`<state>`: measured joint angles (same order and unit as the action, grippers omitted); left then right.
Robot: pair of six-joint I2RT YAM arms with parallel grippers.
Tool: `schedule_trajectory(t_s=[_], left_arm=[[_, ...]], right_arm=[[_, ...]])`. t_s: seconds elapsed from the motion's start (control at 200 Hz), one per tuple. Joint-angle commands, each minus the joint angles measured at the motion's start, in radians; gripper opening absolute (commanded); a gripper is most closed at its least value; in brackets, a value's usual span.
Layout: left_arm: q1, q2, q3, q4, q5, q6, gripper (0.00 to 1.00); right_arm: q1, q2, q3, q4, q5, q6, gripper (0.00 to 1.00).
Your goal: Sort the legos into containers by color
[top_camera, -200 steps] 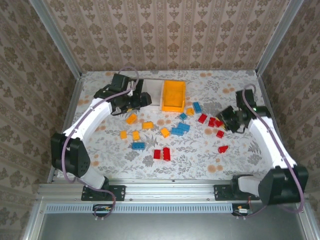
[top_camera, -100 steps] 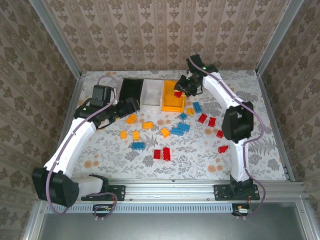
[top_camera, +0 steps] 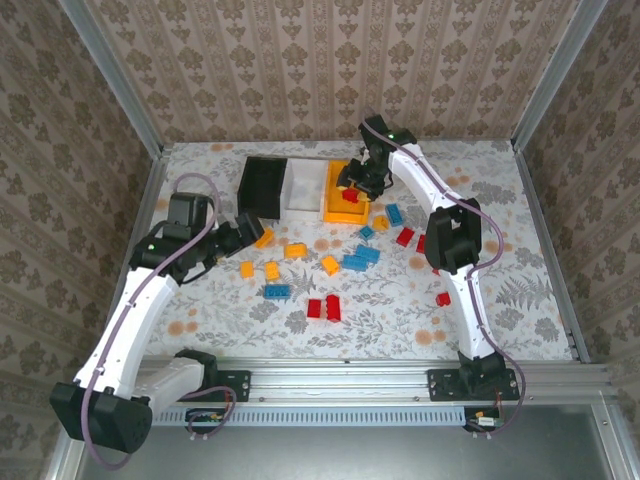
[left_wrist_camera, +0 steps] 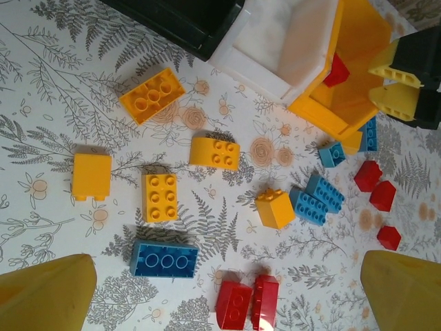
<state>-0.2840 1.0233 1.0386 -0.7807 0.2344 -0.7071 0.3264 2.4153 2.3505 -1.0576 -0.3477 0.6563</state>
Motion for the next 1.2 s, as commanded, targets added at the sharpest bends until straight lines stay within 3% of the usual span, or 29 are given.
schedule_trajectory(t_s=[0.0, 0.28, 0.57, 0.735, 0.97, 1.195], left_arm=[[0.009, 0.035, -0.001, 0.017, 0.005, -0.016, 1.00], [-0.002, 0.233, 0.082, 0.118, 0.074, 0.018, 1.00], [-0.084, 0.439, 0.197, 0.188, 0.125, 0.036, 1.00], [-0.139, 0.523, 0.253, 0.199, 0.139, 0.043, 1.00], [-0.164, 0.558, 0.250, 0.220, 0.155, 0.031, 1.00], [-0.201, 0.535, 0.224, 0.217, 0.145, 0.023, 1.00]], right_arm=[[0.004, -0.069, 0.039, -0.051, -0.001, -0.012, 0.60], [-0.046, -0.281, -0.063, -0.113, 0.029, -0.050, 0.69], [-0.253, -0.747, -0.696, 0.037, 0.027, -0.007, 0.73], [-0.363, -0.935, -0.995, 0.032, 0.043, -0.015, 0.74], [-0.402, -1.012, -1.274, 0.038, 0.066, -0.017, 0.74], [-0.403, -0.994, -1.406, 0.119, 0.068, 0.014, 0.72]])
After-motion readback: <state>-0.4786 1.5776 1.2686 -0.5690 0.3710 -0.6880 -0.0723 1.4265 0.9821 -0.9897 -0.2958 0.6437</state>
